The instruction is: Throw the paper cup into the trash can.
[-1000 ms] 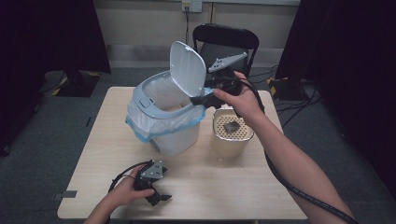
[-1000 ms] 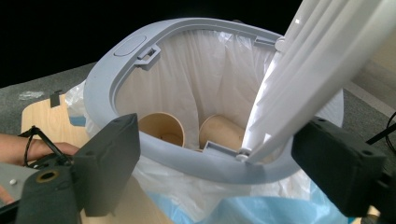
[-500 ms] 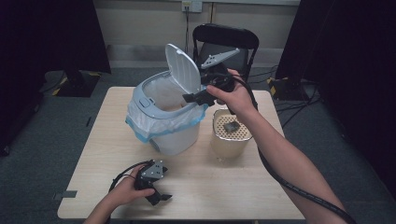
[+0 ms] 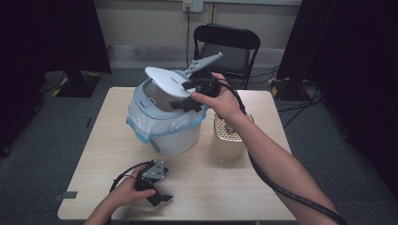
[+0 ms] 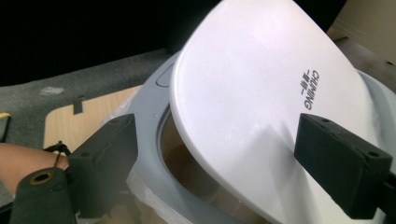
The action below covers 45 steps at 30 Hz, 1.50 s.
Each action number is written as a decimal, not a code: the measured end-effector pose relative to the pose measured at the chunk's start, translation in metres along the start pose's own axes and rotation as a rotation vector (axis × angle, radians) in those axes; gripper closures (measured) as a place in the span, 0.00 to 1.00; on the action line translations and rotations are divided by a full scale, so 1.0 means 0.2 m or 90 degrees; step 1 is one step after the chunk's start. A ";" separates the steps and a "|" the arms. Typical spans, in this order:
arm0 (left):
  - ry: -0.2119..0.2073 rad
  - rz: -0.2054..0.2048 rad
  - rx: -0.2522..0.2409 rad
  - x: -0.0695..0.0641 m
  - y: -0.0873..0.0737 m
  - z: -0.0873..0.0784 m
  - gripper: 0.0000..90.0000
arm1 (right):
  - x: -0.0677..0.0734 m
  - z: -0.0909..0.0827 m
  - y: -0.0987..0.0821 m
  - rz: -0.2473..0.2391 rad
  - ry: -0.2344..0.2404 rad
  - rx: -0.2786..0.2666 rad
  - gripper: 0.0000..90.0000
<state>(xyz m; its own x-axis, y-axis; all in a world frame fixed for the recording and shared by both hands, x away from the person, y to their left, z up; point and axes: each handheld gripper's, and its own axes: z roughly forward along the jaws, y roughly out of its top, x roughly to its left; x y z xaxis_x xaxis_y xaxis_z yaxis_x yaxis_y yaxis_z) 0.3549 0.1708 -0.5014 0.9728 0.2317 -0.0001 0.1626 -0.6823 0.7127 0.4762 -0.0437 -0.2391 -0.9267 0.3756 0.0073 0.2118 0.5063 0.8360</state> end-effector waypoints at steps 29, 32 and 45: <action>0.000 0.000 0.001 0.00 0.00 0.00 0.00 | 0.03 0.14 0.00 0.028 0.045 0.001 0.51; 0.000 0.000 0.000 0.00 0.00 0.00 0.00 | 0.01 0.14 -0.01 0.020 0.026 0.000 0.55; 0.000 0.000 0.000 0.00 0.00 0.00 0.00 | -0.02 0.16 -0.01 -0.012 -0.017 -0.002 0.59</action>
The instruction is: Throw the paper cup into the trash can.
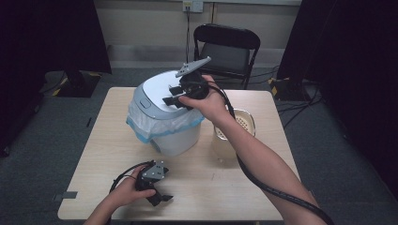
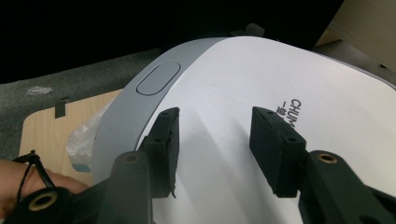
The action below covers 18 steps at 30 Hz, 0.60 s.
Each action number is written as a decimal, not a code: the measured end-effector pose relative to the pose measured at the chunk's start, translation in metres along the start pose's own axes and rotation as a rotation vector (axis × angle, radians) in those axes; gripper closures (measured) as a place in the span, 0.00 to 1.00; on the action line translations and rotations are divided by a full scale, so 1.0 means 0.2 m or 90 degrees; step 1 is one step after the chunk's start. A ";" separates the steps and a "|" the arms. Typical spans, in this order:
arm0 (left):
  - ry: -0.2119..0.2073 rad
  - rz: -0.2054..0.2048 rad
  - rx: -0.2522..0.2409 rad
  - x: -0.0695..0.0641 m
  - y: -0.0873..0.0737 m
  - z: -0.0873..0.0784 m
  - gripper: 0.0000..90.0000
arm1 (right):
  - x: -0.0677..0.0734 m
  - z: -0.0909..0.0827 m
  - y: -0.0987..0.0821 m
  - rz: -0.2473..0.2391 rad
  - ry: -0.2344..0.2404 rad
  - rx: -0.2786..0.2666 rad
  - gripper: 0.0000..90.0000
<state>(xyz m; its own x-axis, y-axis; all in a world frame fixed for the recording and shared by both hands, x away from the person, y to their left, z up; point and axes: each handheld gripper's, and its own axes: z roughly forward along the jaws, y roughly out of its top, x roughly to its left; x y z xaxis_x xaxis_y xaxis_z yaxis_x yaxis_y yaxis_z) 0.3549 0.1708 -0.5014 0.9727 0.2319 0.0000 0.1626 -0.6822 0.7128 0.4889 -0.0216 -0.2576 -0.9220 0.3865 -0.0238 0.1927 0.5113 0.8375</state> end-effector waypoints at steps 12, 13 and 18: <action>0.000 0.000 0.000 0.00 0.00 0.00 0.00 | 0.01 0.01 0.00 -0.024 0.003 0.007 0.53; 0.000 0.000 0.000 0.00 0.00 0.00 0.00 | 0.01 0.01 0.00 -0.027 0.006 0.009 0.47; 0.000 0.000 0.000 0.00 0.00 0.00 0.00 | 0.03 0.00 -0.01 -0.023 0.007 0.008 0.33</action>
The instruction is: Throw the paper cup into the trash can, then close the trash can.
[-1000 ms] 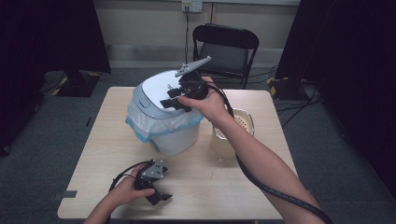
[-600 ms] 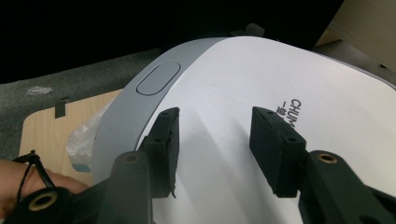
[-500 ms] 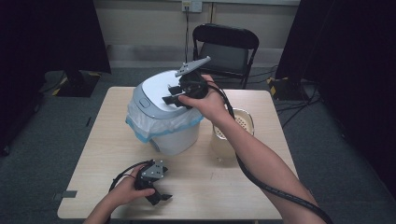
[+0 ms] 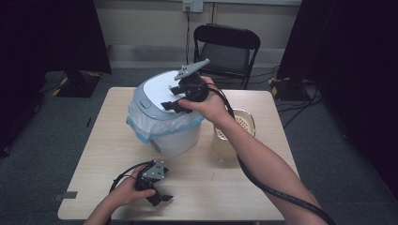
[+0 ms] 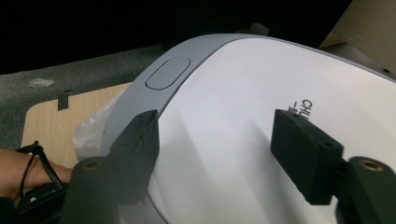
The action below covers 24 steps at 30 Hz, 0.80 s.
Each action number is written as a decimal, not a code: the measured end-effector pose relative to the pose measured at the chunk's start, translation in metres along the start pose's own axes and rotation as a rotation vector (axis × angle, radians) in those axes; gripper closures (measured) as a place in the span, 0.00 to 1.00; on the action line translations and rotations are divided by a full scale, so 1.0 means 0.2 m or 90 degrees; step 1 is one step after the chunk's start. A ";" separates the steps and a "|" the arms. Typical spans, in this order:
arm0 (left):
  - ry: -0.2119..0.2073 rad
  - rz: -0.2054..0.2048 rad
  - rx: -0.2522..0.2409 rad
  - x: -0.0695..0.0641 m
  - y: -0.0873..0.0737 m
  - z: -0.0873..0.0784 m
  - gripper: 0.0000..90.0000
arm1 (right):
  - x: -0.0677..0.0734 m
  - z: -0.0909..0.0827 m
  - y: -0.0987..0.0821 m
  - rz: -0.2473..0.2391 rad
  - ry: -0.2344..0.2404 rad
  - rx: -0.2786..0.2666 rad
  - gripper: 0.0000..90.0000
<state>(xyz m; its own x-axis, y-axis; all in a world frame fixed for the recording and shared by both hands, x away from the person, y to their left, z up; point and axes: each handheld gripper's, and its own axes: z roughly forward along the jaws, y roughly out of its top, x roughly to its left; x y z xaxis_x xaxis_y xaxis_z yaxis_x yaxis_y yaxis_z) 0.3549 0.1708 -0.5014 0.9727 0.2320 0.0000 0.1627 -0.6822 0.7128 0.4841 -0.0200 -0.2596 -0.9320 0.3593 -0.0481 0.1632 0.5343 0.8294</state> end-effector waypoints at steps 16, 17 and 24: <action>0.000 0.000 0.000 0.00 0.00 0.00 0.00 | 0.02 -0.11 -0.03 0.014 0.001 0.006 0.16; 0.000 0.000 0.000 0.00 0.00 0.00 0.00 | 0.02 -0.12 -0.03 0.014 -0.001 0.007 0.16; -0.004 -0.001 -0.005 0.00 0.00 0.01 0.00 | 0.02 -0.18 -0.05 0.024 -0.005 -0.002 0.16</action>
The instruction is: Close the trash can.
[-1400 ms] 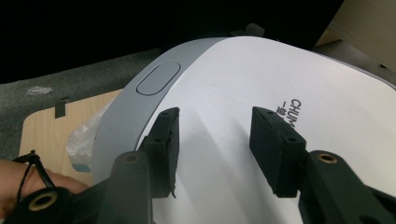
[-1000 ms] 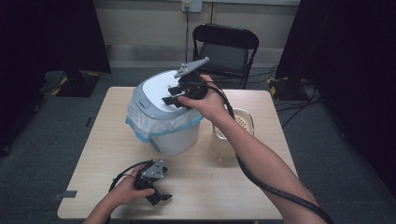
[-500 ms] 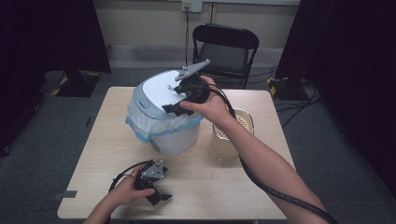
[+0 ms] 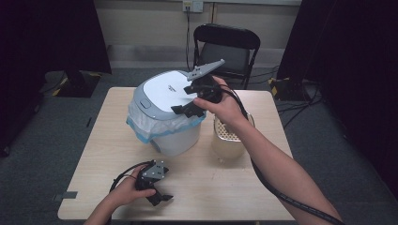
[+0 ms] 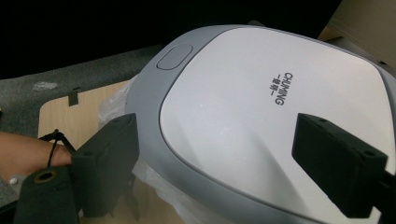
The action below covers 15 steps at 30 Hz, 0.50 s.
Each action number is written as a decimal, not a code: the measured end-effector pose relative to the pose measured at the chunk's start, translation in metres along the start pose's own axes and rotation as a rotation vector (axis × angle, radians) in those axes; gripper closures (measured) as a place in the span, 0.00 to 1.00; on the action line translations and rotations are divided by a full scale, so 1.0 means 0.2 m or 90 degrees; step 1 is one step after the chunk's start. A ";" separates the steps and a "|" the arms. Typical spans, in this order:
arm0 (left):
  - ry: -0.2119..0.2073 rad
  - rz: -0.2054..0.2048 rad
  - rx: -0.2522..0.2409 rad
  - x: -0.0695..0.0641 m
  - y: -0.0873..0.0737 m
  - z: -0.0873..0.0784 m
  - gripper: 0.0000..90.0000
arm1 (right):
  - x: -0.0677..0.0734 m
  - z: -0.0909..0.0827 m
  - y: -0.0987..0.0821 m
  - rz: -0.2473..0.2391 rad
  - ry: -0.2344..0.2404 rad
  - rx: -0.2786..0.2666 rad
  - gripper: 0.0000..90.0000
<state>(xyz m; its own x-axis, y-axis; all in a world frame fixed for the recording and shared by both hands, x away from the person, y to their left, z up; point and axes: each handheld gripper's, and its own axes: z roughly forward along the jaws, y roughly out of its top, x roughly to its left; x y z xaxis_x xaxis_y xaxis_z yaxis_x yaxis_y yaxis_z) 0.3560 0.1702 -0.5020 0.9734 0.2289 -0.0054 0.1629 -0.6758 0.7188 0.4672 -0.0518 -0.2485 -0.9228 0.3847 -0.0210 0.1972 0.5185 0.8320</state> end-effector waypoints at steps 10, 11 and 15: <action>0.003 0.000 0.000 0.00 0.00 0.00 0.00 | 0.00 -0.06 -0.06 0.000 -0.003 0.013 0.16; 0.001 0.001 -0.001 0.00 0.00 0.00 0.00 | 0.00 -0.06 -0.07 -0.002 -0.006 0.015 0.16; 0.001 0.001 0.000 0.00 0.00 0.00 0.00 | 0.00 -0.08 -0.09 -0.003 -0.007 0.018 0.16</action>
<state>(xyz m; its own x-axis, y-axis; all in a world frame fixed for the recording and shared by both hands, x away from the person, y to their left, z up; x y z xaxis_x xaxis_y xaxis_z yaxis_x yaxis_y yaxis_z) 0.3560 0.1702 -0.5020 0.9736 0.2284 -0.0029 0.1607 -0.6760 0.7192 0.4590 -0.0737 -0.2539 -0.9201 0.3904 -0.0311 0.2022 0.5416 0.8160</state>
